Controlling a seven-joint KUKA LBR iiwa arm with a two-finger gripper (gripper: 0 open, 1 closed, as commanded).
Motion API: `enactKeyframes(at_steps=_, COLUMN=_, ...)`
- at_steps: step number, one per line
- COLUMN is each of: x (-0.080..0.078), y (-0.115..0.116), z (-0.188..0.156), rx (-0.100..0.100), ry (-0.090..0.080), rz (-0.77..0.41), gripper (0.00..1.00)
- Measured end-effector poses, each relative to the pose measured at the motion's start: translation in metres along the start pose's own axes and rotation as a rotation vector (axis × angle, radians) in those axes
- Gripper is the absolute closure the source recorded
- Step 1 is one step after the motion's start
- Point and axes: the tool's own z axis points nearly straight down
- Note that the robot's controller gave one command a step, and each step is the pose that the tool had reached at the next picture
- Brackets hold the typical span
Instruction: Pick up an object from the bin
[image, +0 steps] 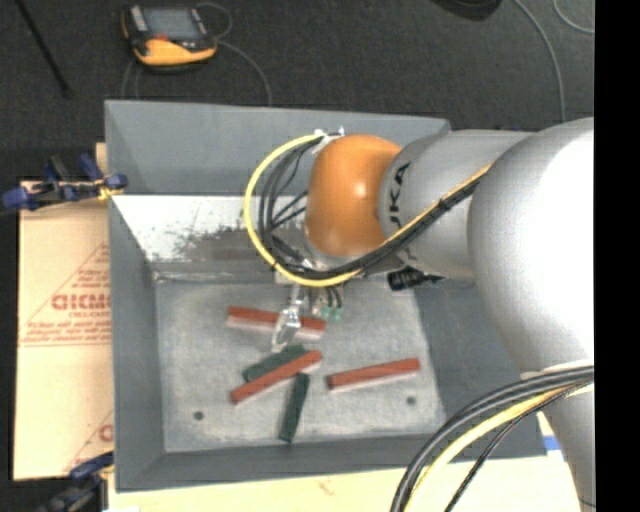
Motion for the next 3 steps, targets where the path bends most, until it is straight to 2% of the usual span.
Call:
enactKeyframes(at_steps=1, x=0.000, y=-0.003, z=0.004, rx=-0.006, ry=-0.009, rz=0.036, gripper=0.00)
enactKeyframes(at_steps=2, x=0.005, y=0.006, z=0.019, rx=-0.005, ry=-0.007, rz=0.268, gripper=1.00)
enactKeyframes(at_steps=3, x=0.005, y=0.006, z=0.019, rx=-0.005, ry=-0.007, rz=0.267, gripper=1.00)
